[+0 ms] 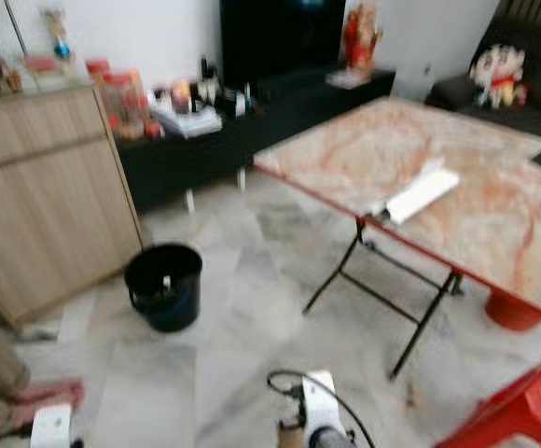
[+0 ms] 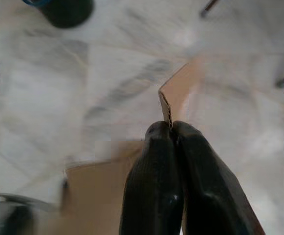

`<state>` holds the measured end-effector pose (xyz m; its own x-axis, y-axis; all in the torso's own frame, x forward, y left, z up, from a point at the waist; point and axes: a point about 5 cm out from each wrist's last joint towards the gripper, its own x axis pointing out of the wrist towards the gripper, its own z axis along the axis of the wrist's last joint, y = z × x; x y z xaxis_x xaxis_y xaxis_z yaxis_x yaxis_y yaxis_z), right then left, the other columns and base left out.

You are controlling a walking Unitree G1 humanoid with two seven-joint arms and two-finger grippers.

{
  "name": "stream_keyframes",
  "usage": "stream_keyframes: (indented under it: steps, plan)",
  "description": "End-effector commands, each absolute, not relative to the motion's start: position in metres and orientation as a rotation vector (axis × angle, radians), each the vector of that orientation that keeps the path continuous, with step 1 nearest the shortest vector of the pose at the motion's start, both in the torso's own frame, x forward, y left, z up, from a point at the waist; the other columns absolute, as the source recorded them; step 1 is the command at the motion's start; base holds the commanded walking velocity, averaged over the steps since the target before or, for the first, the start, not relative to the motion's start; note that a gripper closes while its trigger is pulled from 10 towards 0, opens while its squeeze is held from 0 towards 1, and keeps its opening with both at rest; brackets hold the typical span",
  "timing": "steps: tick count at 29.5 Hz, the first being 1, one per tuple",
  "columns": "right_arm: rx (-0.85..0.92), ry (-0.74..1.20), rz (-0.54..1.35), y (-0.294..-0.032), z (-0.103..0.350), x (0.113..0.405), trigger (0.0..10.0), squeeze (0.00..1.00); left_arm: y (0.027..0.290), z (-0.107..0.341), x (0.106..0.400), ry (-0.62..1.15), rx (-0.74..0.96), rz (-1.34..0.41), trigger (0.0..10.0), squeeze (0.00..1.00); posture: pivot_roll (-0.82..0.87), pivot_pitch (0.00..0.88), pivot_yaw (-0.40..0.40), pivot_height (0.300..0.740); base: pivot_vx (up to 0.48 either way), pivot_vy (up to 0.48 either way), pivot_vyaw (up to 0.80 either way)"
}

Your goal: Picking trash to rubbish bin

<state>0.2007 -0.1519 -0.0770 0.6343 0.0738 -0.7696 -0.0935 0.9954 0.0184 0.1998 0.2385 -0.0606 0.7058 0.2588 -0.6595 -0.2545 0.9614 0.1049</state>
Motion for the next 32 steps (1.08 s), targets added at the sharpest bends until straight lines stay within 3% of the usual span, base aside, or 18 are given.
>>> stream_keyframes:
  steps: [1,10,17,26,32]
  plan:
    - [-0.031,0.859,0.093,-0.1521,-0.0733,0.2073,10.0,0.0,0.2434,-0.0654,0.1891,0.765,0.002,0.31,10.0,0.0,0.05,0.0,-0.036,0.74,0.322,0.0,0.8]
    - [-0.025,0.859,0.1,-0.1503,-0.0736,0.2068,10.0,0.0,0.2428,-0.0683,0.1836,0.778,-0.003,0.317,10.0,0.0,0.06,0.011,-0.038,0.74,0.322,0.0,0.06]
    - [-0.029,0.855,0.109,-0.1478,-0.0731,0.2077,10.0,0.0,0.2441,-0.0679,0.1836,0.775,-0.005,0.323,10.0,0.0,0.06,0.023,-0.041,0.74,0.322,0.0,0.72]
    - [-0.017,0.845,0.105,-0.1471,-0.0717,0.2102,10.0,0.0,0.2452,-0.0671,0.1844,0.771,-0.006,0.326,10.0,0.0,0.06,0.027,-0.039,0.74,0.32,0.0,-0.07]
    - [-0.025,0.846,0.115,-0.1462,-0.0722,0.2092,10.0,0.0,0.2455,-0.0666,0.1851,0.767,-0.006,0.323,10.0,0.0,0.07,0.031,-0.039,0.74,0.321,0.0,0.69]
